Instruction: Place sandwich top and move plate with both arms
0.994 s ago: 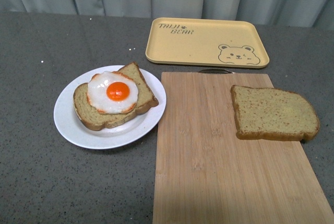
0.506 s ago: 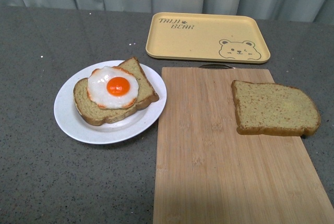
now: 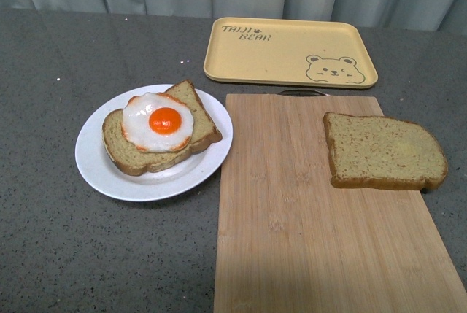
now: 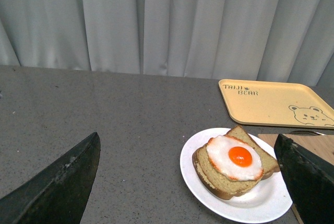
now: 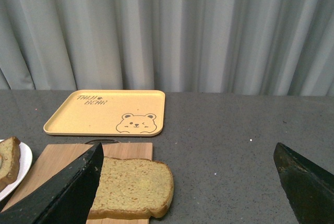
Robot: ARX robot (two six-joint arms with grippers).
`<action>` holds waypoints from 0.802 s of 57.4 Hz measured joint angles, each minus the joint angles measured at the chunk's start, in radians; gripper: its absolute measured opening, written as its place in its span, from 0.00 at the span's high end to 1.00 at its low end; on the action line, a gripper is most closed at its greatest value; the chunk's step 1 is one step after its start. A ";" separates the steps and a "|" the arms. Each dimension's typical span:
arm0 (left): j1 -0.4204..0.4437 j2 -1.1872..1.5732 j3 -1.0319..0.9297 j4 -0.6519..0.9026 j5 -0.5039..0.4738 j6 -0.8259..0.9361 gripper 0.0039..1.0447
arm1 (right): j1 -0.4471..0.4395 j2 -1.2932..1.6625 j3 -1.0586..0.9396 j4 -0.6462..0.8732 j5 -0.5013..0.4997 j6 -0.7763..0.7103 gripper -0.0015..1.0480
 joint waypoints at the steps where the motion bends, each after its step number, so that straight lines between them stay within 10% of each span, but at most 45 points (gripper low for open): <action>1: 0.000 0.000 0.000 0.000 0.000 0.000 0.06 | 0.000 0.000 0.000 0.000 0.000 0.000 0.09; 46: 0.000 0.000 0.000 0.000 0.000 0.000 0.06 | 0.000 0.000 0.000 0.000 0.000 0.000 0.09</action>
